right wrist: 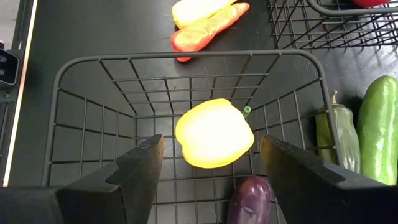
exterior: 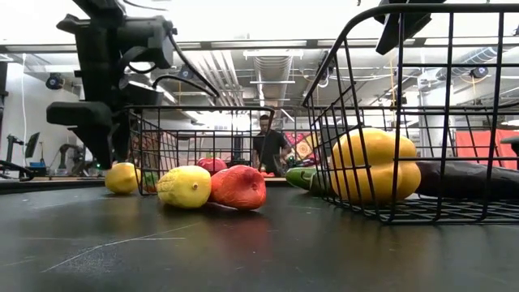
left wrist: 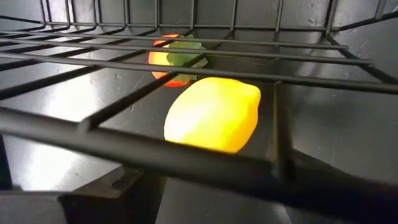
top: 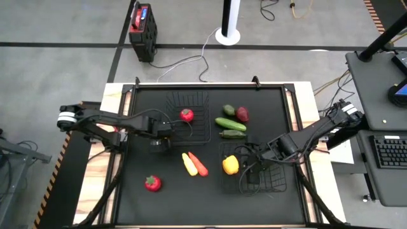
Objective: Sort produce into baskets
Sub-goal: Put the yellow lemon into the top black wire basket
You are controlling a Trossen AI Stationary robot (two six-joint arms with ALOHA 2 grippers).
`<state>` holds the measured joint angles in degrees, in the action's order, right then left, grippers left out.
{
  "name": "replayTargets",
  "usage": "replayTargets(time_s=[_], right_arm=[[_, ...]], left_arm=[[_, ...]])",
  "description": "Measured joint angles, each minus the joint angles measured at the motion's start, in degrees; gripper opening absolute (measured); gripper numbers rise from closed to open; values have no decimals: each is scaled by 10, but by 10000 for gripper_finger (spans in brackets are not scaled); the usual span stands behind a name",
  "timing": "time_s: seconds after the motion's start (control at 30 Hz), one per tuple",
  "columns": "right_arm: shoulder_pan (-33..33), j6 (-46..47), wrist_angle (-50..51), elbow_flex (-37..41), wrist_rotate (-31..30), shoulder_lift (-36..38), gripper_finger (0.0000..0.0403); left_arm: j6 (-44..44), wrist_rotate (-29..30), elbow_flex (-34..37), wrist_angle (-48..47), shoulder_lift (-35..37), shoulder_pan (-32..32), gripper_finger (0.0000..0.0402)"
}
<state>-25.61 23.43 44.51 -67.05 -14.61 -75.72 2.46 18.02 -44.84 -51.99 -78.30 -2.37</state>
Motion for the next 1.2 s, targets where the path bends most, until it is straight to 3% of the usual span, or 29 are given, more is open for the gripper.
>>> replayTargets(time_s=[0.27, 0.47, 0.63, 0.8, 1.2], right_arm=[[0, 0, -1, 0, 0, 0, 261], [0, 0, -1, 0, 0, 0, 261], [0, 0, -3, 0, 0, 0, 260], [0, 0, -3, 0, 0, 0, 261], [0, 1, -3, 0, 0, 0, 261]], left_arm=[[-9, -33, -1, -1, -9, 1, 248], [22, -102, -36, -59, 6, 1, 233], [32, -96, -40, -62, 19, 6, 232], [26, -49, -21, -49, 21, 15, 233], [42, -19, -1, -10, 18, 14, 274]])
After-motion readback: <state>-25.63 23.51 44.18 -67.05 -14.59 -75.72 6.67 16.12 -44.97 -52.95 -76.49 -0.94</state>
